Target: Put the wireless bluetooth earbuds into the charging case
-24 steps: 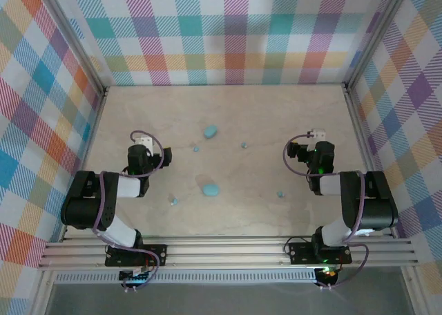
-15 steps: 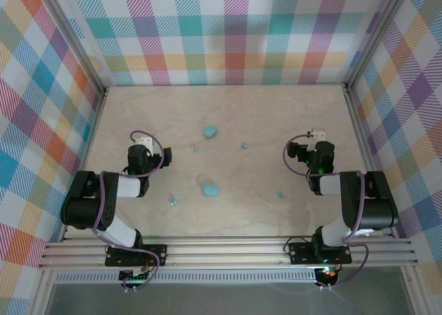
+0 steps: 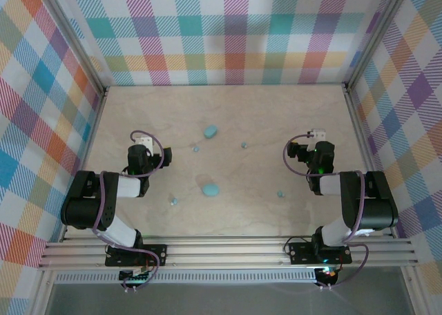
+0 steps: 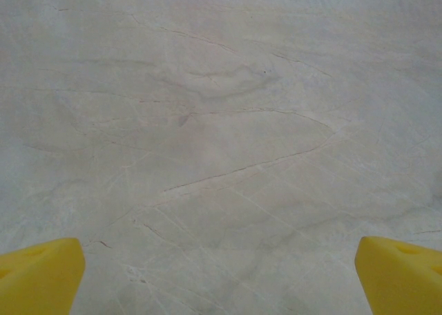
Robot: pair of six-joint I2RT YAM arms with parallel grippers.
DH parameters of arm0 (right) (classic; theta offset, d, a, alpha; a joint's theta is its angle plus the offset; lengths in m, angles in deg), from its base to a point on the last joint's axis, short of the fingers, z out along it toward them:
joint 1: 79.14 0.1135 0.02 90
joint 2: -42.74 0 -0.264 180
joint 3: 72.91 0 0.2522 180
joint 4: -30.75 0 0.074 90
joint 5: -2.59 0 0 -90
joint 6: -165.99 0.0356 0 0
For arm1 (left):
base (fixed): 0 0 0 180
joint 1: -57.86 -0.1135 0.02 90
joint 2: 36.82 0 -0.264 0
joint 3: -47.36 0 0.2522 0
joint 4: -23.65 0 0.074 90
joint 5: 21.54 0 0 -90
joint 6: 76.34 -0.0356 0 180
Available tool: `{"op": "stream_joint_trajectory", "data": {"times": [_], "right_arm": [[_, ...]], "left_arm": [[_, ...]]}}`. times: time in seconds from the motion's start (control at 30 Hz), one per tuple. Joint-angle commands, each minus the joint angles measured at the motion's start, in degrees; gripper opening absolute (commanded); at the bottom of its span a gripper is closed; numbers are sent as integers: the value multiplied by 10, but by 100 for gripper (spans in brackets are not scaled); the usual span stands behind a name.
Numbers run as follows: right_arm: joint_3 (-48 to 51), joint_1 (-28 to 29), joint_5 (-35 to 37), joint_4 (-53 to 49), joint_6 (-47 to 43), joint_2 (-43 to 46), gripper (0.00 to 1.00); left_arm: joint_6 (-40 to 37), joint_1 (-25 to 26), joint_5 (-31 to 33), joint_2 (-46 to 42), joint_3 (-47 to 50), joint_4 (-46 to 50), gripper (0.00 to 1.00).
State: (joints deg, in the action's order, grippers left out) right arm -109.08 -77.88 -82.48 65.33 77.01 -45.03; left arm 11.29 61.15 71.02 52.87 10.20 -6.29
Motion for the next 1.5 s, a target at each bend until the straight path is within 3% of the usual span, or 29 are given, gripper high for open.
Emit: {"op": "stream_joint_trajectory", "data": {"times": [0.0, 1.03, 1.17, 1.33, 1.47], "right_arm": [[-4, 4, 1, 5, 4, 0, 100], [-6, 1, -15, 0, -1, 2, 99], [-18, 2, -69, -47, -25, 37, 100], [-116, 29, -66, -281, -20, 97, 100], [-158, 69, -163, -322, -37, 102, 100]], "left_arm": [[4, -2, -5, 0, -10, -19, 100], [3, -3, -10, -3, -10, -18, 100], [-1, -2, -19, -45, -41, 74, 100], [39, -1, -25, -133, -93, 245, 100], [68, 8, -28, -188, -117, 345, 100]]}}
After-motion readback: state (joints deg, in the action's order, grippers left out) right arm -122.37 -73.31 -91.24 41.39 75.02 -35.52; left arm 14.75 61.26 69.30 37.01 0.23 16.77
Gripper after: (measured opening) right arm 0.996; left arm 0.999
